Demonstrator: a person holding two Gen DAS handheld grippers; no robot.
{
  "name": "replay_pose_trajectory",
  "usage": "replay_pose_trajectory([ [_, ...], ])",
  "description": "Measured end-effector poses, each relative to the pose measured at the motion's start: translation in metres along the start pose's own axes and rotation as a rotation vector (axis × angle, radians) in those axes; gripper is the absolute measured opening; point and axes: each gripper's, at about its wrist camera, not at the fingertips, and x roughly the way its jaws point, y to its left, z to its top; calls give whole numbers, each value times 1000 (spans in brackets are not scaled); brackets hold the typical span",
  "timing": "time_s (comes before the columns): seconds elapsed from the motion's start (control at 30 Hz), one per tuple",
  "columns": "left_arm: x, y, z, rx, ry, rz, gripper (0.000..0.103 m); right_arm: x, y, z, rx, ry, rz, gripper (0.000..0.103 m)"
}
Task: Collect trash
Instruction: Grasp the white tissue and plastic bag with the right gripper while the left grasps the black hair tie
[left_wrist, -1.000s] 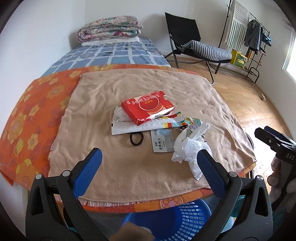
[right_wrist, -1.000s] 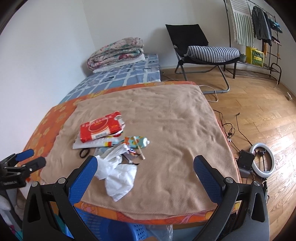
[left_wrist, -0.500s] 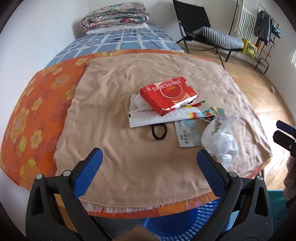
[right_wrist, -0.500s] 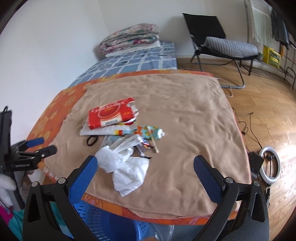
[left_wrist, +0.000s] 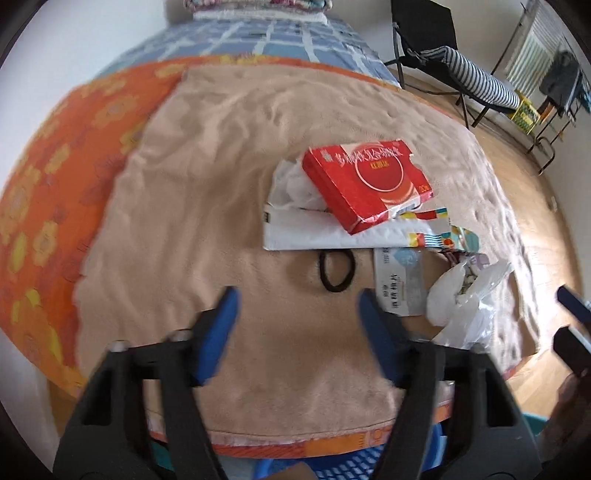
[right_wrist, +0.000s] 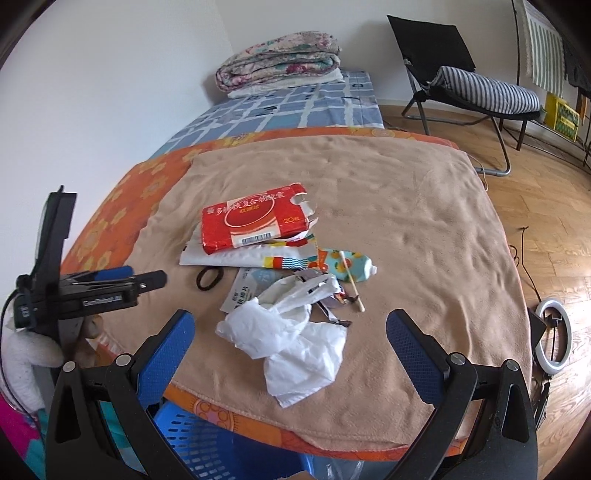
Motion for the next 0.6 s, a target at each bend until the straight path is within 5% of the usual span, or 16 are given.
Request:
replay_pose_trajectory([
  [0.23, 27, -2, 17, -70, 48, -20, 32, 31, -2, 6, 64, 102, 27, 103],
  [0.4, 48, -1, 23, -136, 96, -57, 31, 47, -4, 7, 90, 151, 24, 103],
  [0.6, 62, -12, 28, -113, 95, -12, 24, 60, -9, 11, 126, 174, 24, 102],
])
